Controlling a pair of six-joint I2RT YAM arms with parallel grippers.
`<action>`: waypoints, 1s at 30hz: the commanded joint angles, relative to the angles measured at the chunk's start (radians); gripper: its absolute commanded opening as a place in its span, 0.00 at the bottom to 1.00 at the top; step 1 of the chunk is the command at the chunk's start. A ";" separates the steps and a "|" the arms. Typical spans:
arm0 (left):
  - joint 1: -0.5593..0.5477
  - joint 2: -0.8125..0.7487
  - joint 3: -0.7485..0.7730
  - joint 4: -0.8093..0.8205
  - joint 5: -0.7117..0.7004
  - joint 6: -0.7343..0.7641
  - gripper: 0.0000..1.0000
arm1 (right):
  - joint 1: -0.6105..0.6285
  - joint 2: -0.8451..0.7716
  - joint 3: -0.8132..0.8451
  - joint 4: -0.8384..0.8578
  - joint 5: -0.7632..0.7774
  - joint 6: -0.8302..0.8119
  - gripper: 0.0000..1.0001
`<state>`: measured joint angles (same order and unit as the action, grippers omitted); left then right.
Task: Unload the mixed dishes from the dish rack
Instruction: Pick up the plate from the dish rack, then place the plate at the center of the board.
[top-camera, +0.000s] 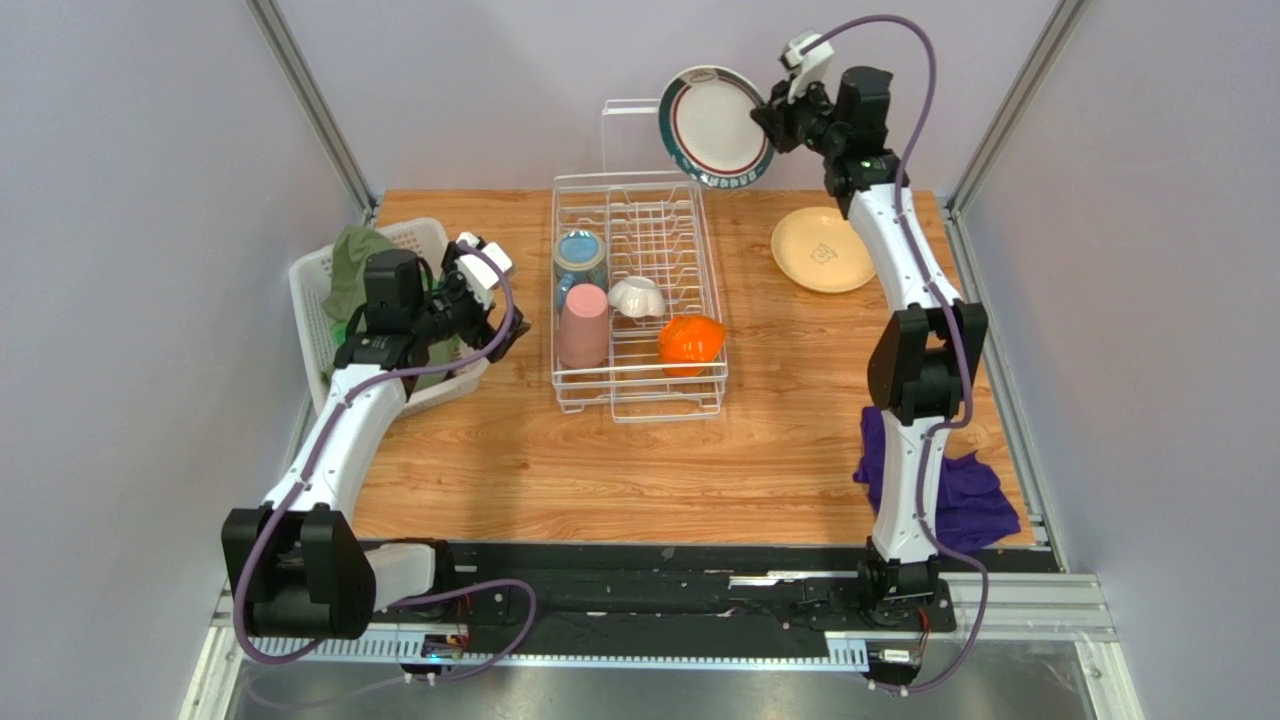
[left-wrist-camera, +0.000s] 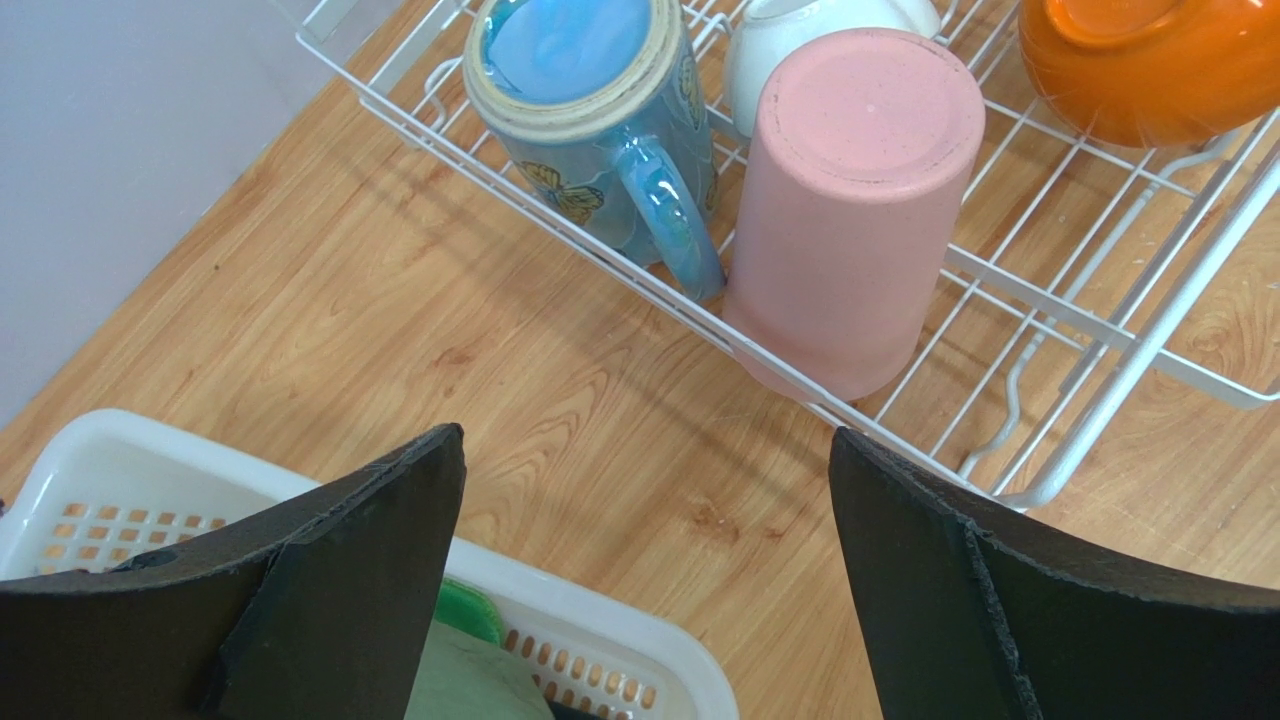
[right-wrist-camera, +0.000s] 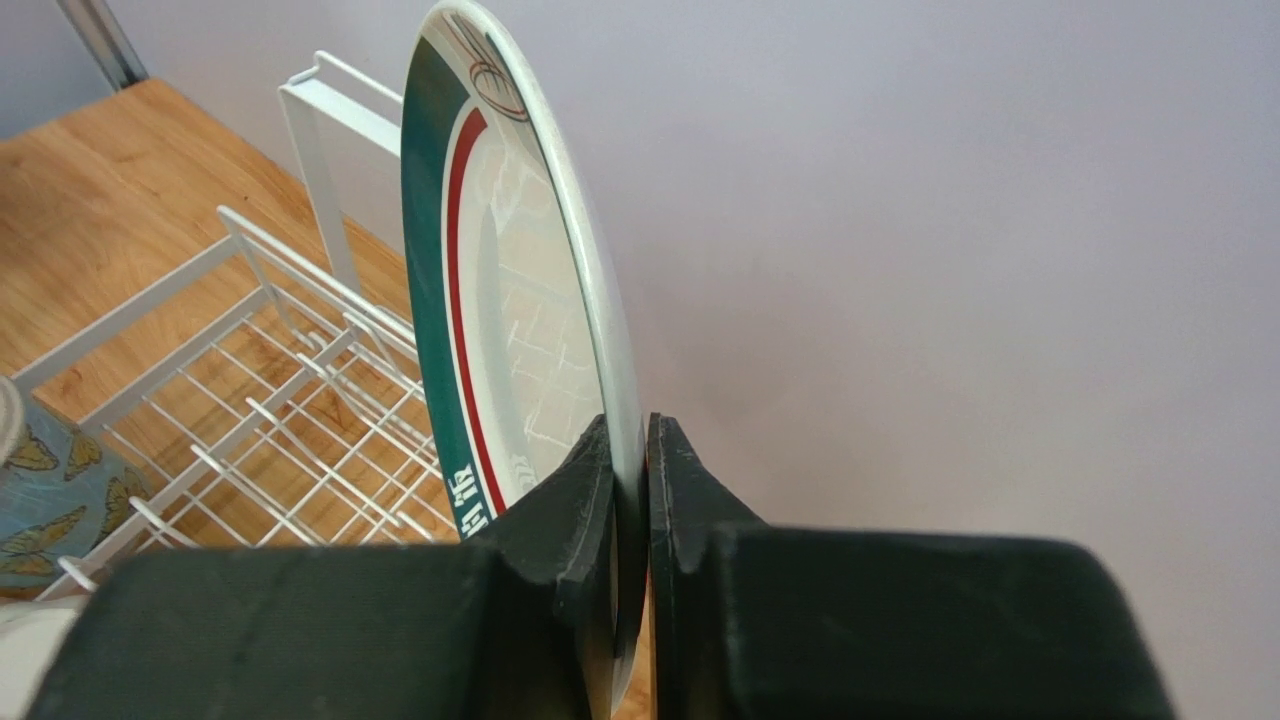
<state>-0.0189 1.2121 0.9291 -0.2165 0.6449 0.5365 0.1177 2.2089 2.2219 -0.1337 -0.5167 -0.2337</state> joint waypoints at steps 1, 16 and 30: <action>0.004 0.000 0.069 -0.035 0.002 -0.015 0.99 | -0.072 -0.109 -0.040 -0.003 0.021 0.201 0.00; 0.004 -0.019 0.042 -0.055 0.018 -0.032 0.98 | -0.294 -0.149 -0.319 -0.032 -0.028 0.571 0.00; 0.004 -0.075 0.001 -0.086 0.035 -0.001 0.98 | -0.345 -0.083 -0.386 -0.038 -0.048 0.643 0.00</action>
<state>-0.0189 1.1767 0.9432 -0.2867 0.6506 0.5224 -0.2073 2.1304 1.8309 -0.2432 -0.5331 0.3622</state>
